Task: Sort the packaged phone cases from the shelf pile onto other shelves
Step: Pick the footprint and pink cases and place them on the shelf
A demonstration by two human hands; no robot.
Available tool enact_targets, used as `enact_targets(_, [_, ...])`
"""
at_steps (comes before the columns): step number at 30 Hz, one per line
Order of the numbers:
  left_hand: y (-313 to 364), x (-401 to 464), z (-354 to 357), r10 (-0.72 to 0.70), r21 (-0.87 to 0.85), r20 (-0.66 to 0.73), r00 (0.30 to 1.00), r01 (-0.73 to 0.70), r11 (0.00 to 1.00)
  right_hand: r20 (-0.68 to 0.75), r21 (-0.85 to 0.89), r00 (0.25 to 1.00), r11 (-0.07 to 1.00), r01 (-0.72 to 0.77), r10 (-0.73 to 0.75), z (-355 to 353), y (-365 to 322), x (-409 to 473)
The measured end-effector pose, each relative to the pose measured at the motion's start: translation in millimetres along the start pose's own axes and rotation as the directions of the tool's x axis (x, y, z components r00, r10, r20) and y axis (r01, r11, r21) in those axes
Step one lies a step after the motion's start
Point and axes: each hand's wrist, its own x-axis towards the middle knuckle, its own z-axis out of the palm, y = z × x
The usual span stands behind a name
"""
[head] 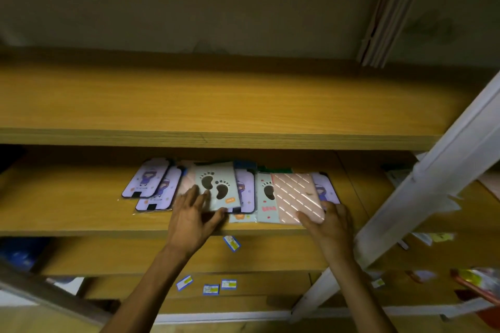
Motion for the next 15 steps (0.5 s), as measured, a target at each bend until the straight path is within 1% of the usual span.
enact_targets(2, [3,-8,0,-0.030,-0.044,-0.040,0.999,0.028,0.999,0.025,0.042,1.000,0.999,0.000,-0.001,-1,0,1])
enact_targets(5, [9,-15,4,-0.088,-0.060,-0.092,0.992,0.083,0.995,0.073,0.156,0.997,0.987,-0.030,0.019,-3,0,6])
enact_targets(9, [19,-17,2,-0.214,-0.102,-0.104,0.971,0.204,0.974,0.094,0.303,0.995,0.951,-0.069,0.043,-5,4,13])
enact_targets(13, [25,-20,4,-0.275,-0.273,-0.085,0.958,0.243,0.931,0.163,0.415,0.984,0.901,-0.128,0.064,-7,9,16])
enact_targets(15, [27,-22,2,-0.303,-0.387,-0.068,0.951,0.255,0.886,0.185,0.462,0.981,0.876,-0.137,0.056,-12,8,14])
